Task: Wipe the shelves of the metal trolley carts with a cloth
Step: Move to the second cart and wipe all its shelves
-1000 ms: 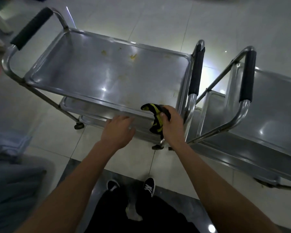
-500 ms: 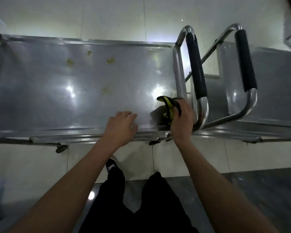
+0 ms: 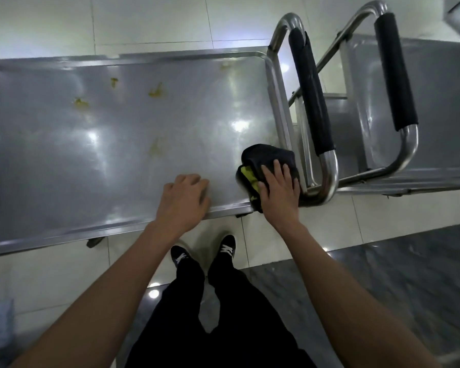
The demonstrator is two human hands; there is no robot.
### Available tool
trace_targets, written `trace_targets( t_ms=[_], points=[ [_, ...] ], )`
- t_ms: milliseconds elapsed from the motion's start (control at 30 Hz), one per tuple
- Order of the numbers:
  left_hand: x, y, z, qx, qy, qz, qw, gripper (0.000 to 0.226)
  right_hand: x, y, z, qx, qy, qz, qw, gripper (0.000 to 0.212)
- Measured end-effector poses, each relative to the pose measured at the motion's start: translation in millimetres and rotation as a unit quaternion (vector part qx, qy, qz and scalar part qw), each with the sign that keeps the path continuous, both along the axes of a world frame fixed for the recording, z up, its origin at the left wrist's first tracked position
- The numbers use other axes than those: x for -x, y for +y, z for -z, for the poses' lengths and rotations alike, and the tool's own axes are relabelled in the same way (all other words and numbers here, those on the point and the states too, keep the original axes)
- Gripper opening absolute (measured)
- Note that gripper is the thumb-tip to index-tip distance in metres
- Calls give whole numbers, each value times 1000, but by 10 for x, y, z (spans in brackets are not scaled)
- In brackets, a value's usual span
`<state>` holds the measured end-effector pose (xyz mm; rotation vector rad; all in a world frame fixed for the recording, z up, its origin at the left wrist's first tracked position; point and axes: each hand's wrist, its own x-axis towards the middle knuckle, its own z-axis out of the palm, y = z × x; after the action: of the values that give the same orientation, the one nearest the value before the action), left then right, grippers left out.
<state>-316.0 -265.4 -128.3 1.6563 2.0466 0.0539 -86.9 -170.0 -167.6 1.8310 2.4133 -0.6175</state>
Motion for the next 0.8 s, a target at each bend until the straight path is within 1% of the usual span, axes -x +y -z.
trace_targets(
  t_ms=[133, 333, 533, 800],
  points=[
    [-51, 76, -2, -6, 12, -15, 1000, 39, 9, -2, 92, -3, -22, -7, 1000, 54],
    [-15, 12, 48, -24, 40, -31, 998, 34, 17, -28, 179, -23, -23, -12, 999, 55],
    [72, -185, 105, -7, 79, -39, 996, 34, 15, -42, 229, -39, -4, -2, 999, 53],
    [39, -292, 165, 18, 110, -58, 992, 34, 32, -46, 256, -31, 11, -2, 999, 54]
  ],
)
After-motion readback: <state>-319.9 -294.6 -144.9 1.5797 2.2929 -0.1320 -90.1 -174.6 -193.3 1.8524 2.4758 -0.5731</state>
